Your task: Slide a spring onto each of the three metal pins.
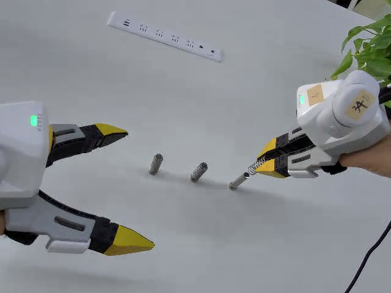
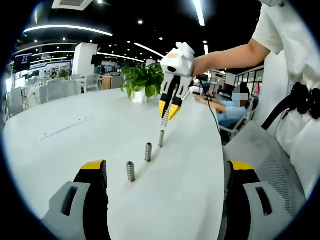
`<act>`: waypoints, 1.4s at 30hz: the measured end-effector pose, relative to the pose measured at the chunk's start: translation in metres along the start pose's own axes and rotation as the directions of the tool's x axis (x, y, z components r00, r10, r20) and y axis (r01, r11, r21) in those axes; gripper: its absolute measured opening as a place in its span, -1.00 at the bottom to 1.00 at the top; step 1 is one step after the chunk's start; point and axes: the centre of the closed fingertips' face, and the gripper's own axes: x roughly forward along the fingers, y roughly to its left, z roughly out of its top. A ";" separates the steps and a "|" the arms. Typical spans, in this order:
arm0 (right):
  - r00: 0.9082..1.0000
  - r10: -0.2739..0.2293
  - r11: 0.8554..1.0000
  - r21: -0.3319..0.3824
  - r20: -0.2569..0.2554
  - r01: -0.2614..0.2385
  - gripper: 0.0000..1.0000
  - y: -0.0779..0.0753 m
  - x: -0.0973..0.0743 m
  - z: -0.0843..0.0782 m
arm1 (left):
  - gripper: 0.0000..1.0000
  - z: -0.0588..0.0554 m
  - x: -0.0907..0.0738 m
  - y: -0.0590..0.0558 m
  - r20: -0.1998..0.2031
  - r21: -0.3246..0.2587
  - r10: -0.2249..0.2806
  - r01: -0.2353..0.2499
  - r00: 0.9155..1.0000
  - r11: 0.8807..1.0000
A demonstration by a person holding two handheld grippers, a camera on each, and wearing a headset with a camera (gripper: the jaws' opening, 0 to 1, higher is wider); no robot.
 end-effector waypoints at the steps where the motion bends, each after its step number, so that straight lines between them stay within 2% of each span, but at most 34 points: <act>1: 1.000 0.001 1.000 0.001 -0.001 -0.001 -0.88 -0.001 0.002 -0.002 | 0.98 -0.001 0.000 0.000 -0.001 -0.009 -0.002 0.002 1.000 1.000; 16: 1.000 0.016 1.000 0.008 -0.011 -0.016 -0.88 -0.006 0.009 -0.006 | 0.98 -0.003 0.000 0.000 0.010 -0.029 -0.008 0.008 1.000 1.000; 30: 0.999 0.025 1.000 0.006 -0.025 -0.025 -0.88 0.003 0.011 -0.004 | 0.98 -0.003 -0.001 -0.001 0.020 -0.038 -0.011 0.012 1.000 0.999; 42: 0.999 0.034 0.999 0.011 -0.026 -0.034 -0.88 0.002 0.017 -0.006 | 0.98 -0.003 -0.001 0.000 0.023 -0.042 -0.014 0.015 1.000 0.999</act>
